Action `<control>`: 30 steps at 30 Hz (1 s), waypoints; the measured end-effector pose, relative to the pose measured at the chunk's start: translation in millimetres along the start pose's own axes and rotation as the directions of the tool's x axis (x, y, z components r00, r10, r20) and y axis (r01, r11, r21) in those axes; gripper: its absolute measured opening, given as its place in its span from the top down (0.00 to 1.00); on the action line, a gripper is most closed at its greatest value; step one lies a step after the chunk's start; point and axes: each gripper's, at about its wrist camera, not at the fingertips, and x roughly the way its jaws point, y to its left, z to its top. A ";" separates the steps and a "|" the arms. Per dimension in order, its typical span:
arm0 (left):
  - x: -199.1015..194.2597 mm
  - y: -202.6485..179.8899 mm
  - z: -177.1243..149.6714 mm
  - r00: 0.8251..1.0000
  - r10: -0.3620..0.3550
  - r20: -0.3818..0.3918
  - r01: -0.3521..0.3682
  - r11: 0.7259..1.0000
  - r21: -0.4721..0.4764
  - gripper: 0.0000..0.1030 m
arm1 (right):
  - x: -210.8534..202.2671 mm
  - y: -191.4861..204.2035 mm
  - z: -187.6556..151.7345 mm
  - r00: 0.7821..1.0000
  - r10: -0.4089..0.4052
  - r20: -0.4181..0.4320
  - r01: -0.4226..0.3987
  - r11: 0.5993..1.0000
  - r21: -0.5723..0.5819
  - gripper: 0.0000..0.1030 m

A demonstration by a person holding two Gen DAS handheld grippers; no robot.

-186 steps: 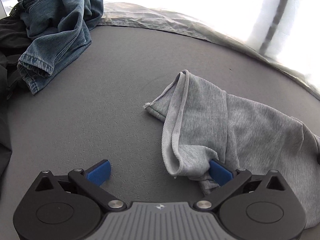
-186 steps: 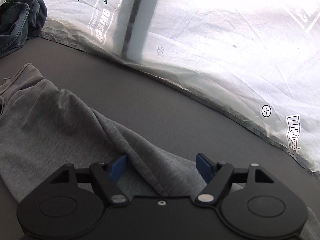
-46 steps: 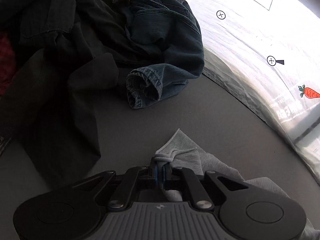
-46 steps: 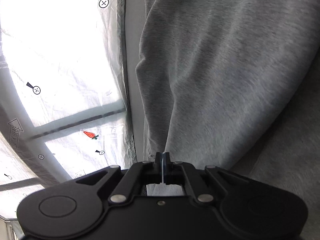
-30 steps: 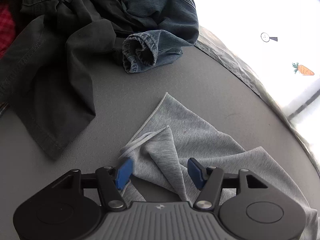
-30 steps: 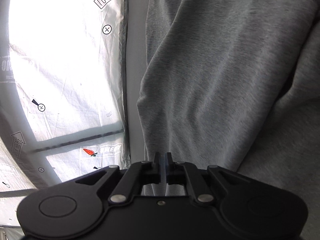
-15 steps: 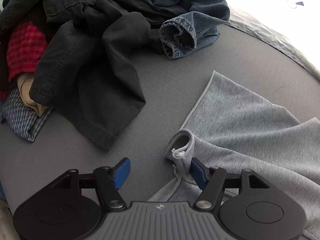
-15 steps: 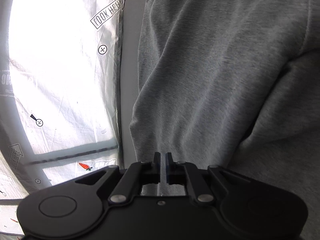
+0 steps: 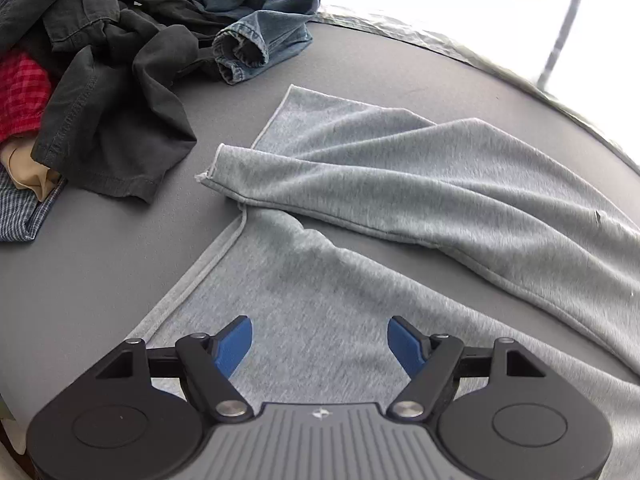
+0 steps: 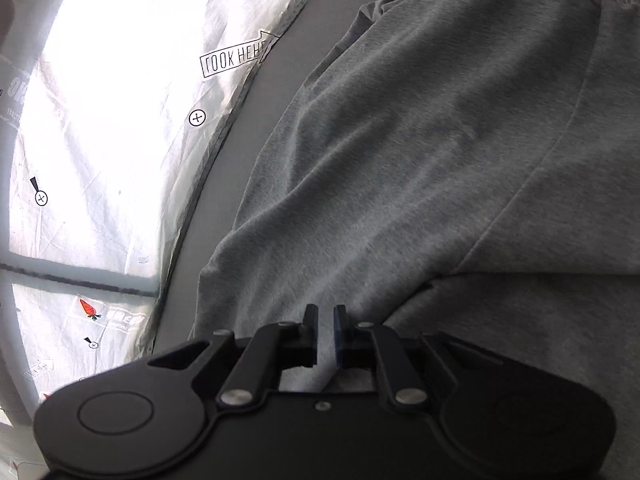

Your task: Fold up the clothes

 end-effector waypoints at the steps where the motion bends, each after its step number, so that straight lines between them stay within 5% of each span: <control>1: 0.8 -5.0 -8.2 1.000 -0.010 -0.015 0.010 0.999 0.032 0.27 | -8.1 4.2 -6.3 0.996 -0.083 0.021 0.085 0.990 -0.115 0.90; 5: 7.8 -13.8 -41.8 0.997 -0.042 -0.066 0.049 0.992 0.116 0.25 | -43.2 -32.7 -35.4 0.967 -0.248 0.061 0.254 0.910 -0.327 0.85; 10: 10.0 -10.4 -48.3 0.998 -0.049 -0.036 0.053 0.993 0.108 0.09 | -66.6 -40.7 -72.9 0.958 -0.284 0.035 0.278 0.894 -0.353 0.82; 16: 17.2 -14.8 -39.0 0.997 -0.040 -0.061 0.046 0.994 0.100 0.02 | -90.4 -46.7 -86.2 0.937 -0.349 0.018 0.324 0.850 -0.414 0.75; 22: 4.4 -29.3 -40.3 0.999 0.016 -0.038 -0.015 0.999 0.042 0.02 | -108.8 -64.6 -42.9 0.954 -0.290 0.078 0.298 0.874 -0.384 0.67; 30: -19.6 -110.8 -26.4 1.000 -0.002 0.030 0.001 1.000 0.005 0.02 | -95.8 -79.2 77.4 0.952 -0.227 0.208 0.293 0.875 -0.387 0.70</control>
